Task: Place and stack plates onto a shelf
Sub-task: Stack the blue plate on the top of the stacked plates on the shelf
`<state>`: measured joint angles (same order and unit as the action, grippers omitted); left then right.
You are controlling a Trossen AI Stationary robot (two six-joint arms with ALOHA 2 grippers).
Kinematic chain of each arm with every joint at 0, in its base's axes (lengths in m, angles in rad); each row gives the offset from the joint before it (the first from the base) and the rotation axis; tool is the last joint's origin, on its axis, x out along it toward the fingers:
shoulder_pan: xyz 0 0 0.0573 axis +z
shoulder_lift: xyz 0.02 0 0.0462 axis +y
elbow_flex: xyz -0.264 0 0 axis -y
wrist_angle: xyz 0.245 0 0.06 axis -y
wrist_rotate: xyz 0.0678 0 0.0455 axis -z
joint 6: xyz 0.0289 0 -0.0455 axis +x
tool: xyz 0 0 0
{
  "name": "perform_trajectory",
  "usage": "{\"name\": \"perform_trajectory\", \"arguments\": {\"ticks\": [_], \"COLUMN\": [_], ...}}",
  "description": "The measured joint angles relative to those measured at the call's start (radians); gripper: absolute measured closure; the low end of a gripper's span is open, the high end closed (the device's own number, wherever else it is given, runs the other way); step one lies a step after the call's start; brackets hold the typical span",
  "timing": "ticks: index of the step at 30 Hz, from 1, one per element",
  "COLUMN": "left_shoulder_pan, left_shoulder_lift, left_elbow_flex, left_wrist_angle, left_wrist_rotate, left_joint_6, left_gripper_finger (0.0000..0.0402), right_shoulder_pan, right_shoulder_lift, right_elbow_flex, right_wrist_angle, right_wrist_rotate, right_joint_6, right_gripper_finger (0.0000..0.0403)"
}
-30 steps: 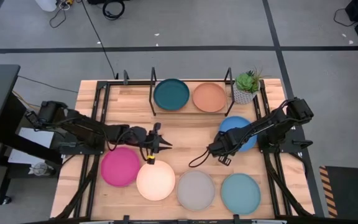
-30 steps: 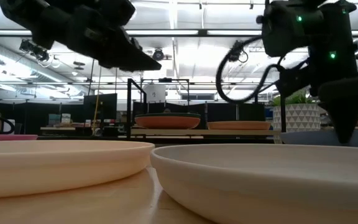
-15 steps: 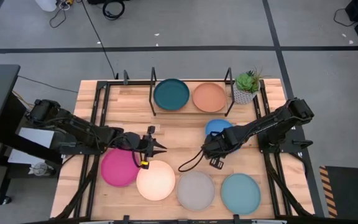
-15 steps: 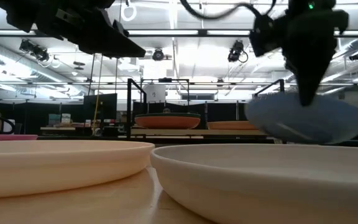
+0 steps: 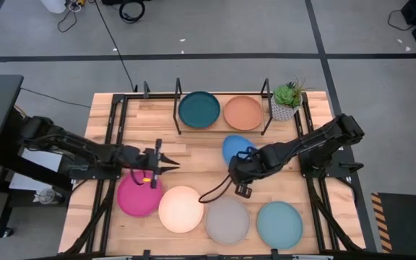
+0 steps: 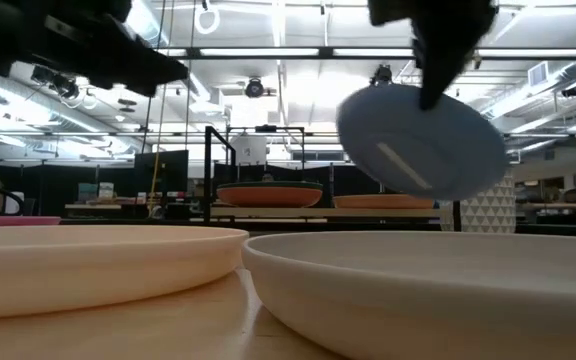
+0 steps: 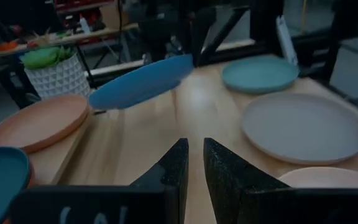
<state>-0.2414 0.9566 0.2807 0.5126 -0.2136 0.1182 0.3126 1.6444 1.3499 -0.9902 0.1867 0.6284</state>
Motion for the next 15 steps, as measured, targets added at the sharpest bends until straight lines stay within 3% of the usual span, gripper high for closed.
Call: {"name": "perform_trajectory", "arguments": {"ticks": [8, 15], "left_shoulder_pan": [-0.003, -0.005], "left_shoulder_lift": [-0.191, -0.261], "left_elbow_flex": [-0.088, -0.094], "left_wrist_angle": [-0.018, -0.104], "left_wrist_rotate": [-0.003, -0.003], "left_joint_6": [-0.058, -0.145], "left_gripper_finger": [0.0345, 0.0345], "right_shoulder_pan": [-0.067, -0.100], "right_shoulder_lift": [0.121, 0.266], "right_elbow_flex": [0.150, 0.347], "right_wrist_angle": [-0.021, -0.087], "right_wrist_rotate": [0.021, 0.114], "right_joint_6": [-0.222, -0.470], "right_gripper_finger": [0.0386, 0.0386]}}
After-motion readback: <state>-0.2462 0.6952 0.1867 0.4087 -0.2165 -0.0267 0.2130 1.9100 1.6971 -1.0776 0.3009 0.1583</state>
